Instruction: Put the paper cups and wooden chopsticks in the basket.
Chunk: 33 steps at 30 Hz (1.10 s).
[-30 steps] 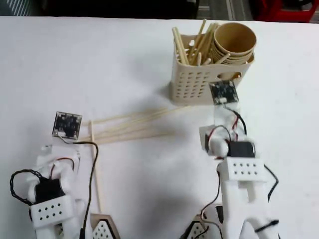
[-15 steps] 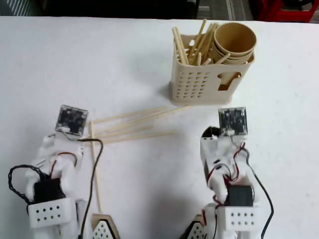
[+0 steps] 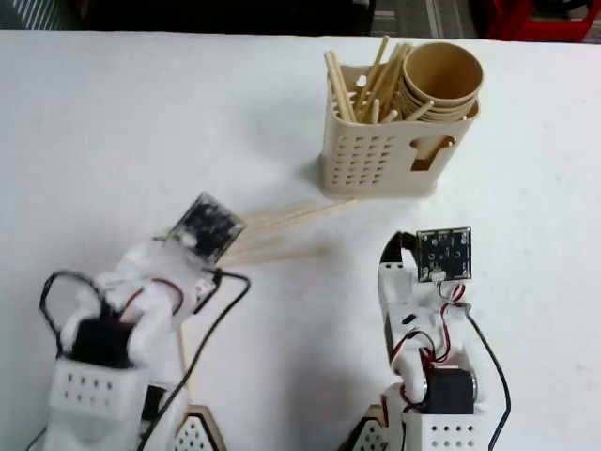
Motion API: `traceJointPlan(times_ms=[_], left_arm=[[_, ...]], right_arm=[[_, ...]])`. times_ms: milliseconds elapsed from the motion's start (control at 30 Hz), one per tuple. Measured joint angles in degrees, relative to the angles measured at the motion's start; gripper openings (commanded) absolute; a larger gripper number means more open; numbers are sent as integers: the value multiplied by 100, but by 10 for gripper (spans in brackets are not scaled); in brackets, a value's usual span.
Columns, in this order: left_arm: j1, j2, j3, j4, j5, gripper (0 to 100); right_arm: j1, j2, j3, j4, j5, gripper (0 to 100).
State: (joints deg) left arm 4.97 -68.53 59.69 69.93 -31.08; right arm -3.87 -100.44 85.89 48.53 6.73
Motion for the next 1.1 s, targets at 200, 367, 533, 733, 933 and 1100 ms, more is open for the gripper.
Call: traceJointPlan(times_ms=[200, 367, 533, 733, 933, 1100], left_arm=[[141, 1890, -668, -105, -686, 248], [536, 3376, -1099, -571, -897, 248], [642, 4818, -1714, -932, -905, 248], [642, 6620, -2787, -958, -905, 248], [642, 8070, -3798, -809, -905, 234], [651, 9037, -4888, -35, -905, 149]], right_arm=[[0, 0, 0, 0, 0, 21], [0, -18, 35, 0, 141, 21], [-9, -35, 53, 0, 158, 21], [-9, -35, 53, 0, 158, 21], [-9, -35, 53, 0, 158, 21], [-9, -35, 53, 0, 158, 21]])
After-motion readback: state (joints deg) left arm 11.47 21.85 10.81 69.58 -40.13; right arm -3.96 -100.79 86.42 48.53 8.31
